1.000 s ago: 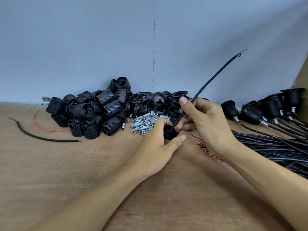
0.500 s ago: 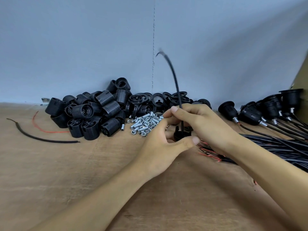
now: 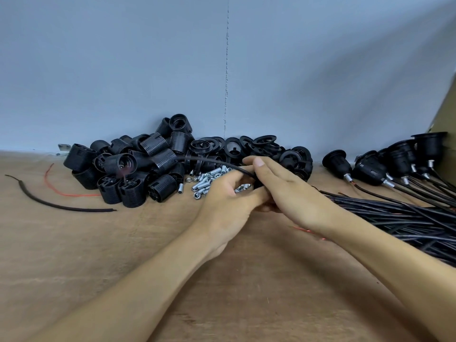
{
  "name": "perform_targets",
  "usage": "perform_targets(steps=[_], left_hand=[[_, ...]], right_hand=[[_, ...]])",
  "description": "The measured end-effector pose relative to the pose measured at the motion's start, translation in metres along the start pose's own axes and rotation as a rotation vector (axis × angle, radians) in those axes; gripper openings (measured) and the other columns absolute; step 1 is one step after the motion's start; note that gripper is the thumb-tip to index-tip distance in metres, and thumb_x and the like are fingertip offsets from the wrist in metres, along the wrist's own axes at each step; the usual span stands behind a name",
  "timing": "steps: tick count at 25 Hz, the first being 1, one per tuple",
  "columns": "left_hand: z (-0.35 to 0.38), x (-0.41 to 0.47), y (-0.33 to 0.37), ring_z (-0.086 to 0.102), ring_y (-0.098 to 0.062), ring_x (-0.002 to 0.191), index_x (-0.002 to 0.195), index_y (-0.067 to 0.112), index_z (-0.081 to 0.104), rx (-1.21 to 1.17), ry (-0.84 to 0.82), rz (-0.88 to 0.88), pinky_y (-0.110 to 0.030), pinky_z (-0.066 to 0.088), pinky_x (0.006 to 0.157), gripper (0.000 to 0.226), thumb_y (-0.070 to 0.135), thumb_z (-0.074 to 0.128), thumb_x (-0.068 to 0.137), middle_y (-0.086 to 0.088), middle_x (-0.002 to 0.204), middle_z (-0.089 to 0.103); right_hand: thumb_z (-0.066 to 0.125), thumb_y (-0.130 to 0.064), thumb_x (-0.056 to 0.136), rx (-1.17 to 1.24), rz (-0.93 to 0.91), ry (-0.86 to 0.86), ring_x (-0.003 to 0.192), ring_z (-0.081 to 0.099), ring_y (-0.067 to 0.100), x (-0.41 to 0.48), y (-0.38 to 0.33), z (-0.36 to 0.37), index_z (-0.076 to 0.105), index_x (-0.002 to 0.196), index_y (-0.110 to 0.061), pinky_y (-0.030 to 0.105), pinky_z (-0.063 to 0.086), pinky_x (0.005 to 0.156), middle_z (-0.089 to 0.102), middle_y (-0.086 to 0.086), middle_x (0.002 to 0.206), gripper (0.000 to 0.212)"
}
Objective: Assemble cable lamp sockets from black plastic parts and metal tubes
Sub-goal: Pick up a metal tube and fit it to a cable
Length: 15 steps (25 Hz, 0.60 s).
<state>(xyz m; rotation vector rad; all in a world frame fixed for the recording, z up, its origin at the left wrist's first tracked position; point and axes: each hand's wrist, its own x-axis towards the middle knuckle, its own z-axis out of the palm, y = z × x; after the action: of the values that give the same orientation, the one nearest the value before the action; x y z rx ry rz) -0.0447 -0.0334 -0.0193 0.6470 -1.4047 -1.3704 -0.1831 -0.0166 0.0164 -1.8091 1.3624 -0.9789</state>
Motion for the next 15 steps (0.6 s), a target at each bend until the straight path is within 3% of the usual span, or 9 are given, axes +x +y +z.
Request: perform_targets(steps=[2,5,7,12,15], left_hand=[[0.0,-0.001,-0.001,0.069,-0.006,0.075,0.104,0.016,0.074,0.046,0.014,0.012,-0.016,0.051,0.063,0.022,0.001,0.072,0.088,-0.003,0.093,0.076],[-0.003,0.002,0.001,0.064,-0.003,0.069,0.108,0.015,0.074,0.021,0.029,0.001,-0.014,0.047,0.061,0.019,0.006,0.071,0.092,0.005,0.082,0.074],[-0.005,0.004,0.003,0.062,-0.006,0.071,0.111,0.015,0.074,0.0,0.04,-0.013,-0.019,0.048,0.062,0.019,0.01,0.071,0.093,0.003,0.084,0.074],[-0.003,0.004,0.0,0.066,-0.013,0.075,0.117,0.012,0.071,-0.065,0.069,-0.041,-0.024,0.053,0.065,0.024,0.006,0.068,0.094,-0.002,0.089,0.074],[-0.006,0.006,0.001,0.07,-0.016,0.078,0.115,0.01,0.068,-0.171,0.111,-0.045,-0.025,0.058,0.071,0.022,0.001,0.064,0.095,-0.002,0.087,0.075]], right_hand=[[0.024,-0.068,0.098,-0.129,-0.01,0.074,0.091,0.06,-0.015,-0.002,0.001,0.002,0.054,0.126,-0.049,0.006,0.039,0.076,0.069,-0.026,0.105,0.045],[0.021,-0.066,0.099,-0.143,-0.047,0.143,0.086,0.058,-0.015,-0.005,0.001,0.002,0.064,0.105,-0.042,0.0,0.037,0.072,0.066,-0.033,0.086,0.05],[0.02,-0.064,0.1,-0.144,-0.065,0.181,0.083,0.06,-0.008,-0.005,0.0,0.002,0.065,0.099,-0.036,0.002,0.039,0.07,0.066,-0.028,0.083,0.053],[0.023,-0.059,0.104,-0.138,-0.074,0.212,0.074,0.057,-0.01,-0.003,0.002,0.002,0.064,0.083,-0.047,0.007,0.04,0.066,0.063,-0.029,0.072,0.047],[0.03,-0.052,0.106,-0.095,-0.008,0.201,0.059,0.05,-0.007,0.003,0.013,-0.005,0.064,0.089,-0.033,0.021,0.034,0.064,0.056,-0.03,0.06,0.043]])
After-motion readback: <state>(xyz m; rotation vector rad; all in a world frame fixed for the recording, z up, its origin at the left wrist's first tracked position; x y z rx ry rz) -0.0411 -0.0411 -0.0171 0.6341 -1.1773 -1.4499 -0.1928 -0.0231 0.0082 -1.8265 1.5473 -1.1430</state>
